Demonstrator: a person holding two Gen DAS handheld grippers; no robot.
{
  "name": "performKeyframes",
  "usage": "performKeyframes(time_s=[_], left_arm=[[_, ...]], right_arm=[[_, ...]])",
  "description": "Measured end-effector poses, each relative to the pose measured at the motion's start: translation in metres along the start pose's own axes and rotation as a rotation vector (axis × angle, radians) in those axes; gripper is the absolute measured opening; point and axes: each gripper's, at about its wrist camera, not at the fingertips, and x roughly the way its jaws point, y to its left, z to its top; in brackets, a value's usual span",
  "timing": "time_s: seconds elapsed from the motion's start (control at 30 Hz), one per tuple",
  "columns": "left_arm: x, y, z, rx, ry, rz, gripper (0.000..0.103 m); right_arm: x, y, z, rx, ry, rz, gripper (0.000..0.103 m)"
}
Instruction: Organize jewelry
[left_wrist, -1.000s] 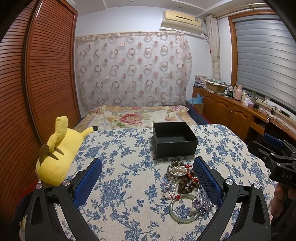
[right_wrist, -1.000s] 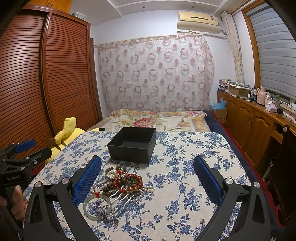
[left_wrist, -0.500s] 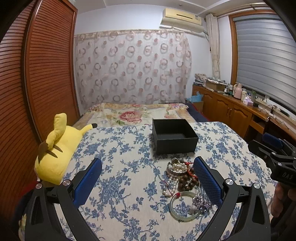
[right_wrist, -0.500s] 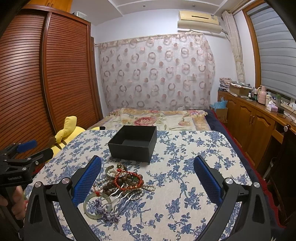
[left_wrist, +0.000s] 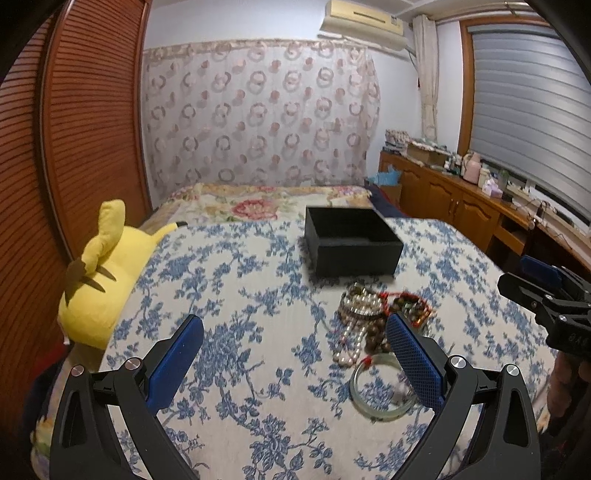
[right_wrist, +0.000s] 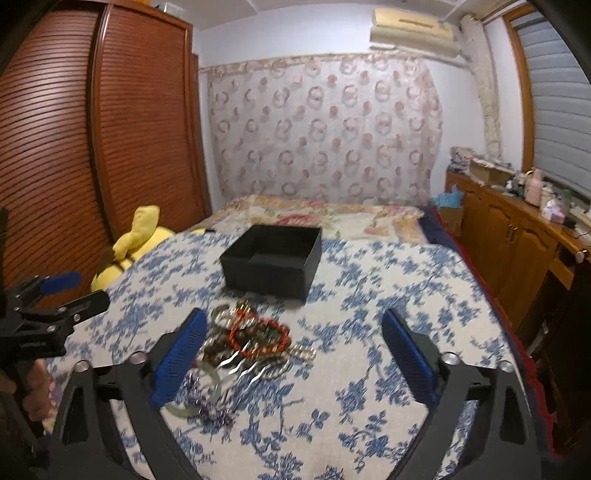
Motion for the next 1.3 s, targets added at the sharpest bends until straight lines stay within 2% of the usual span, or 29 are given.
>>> performKeyframes(time_s=[0.2,0.5,0.63,0.73,0.83,0.9,1.03,1.07,1.1,1.17,1.2,1.3], left_arm=[[0.016,0.005,-0.016,0.011,0.069,-0.013,0.096],[0.034,0.009,-0.035,0.029,0.158,-0.022,0.096],[0.04,0.011,-0.042,0.036,0.193,-0.013,0.096],[0.044,0.012,-0.045,0.042,0.209,-0.009,0.096],[0.046,0.013,-0.046,0.04,0.221,-0.009,0.096],[0.047,0.014,-0.047,0.037,0.227,-0.009,0.096],[0.049,0.013,-0.048,0.034,0.235,-0.007,0.096],[0.05,0.013,-0.048,0.036,0.235,-0.008,0.096],[0.05,0.012,-0.048,0.037,0.234,-0.008,0.096],[0.05,0.009,-0.047,0.044,0.233,-0.01,0.096],[0.049,0.008,-0.047,0.048,0.231,-0.011,0.096],[0.049,0.004,-0.046,0.053,0.228,-0.016,0.096]], right_arm=[[0.018,0.01,-0.018,-0.049,0.095,0.066,0.08],[0.048,0.042,-0.036,-0.127,0.23,0.192,0.075],[0.063,0.059,-0.042,-0.166,0.279,0.23,0.068],[0.068,0.068,-0.044,-0.197,0.297,0.229,0.063],[0.075,0.073,-0.047,-0.228,0.312,0.194,0.062],[0.08,0.075,-0.05,-0.264,0.315,0.133,0.062],[0.079,0.071,-0.051,-0.268,0.31,0.122,0.062],[0.077,0.069,-0.052,-0.268,0.307,0.125,0.06],[0.075,0.067,-0.052,-0.265,0.306,0.134,0.051],[0.07,0.065,-0.053,-0.264,0.301,0.126,0.043],[0.066,0.061,-0.052,-0.261,0.291,0.134,0.032],[0.057,0.053,-0.05,-0.236,0.281,0.142,0.032]])
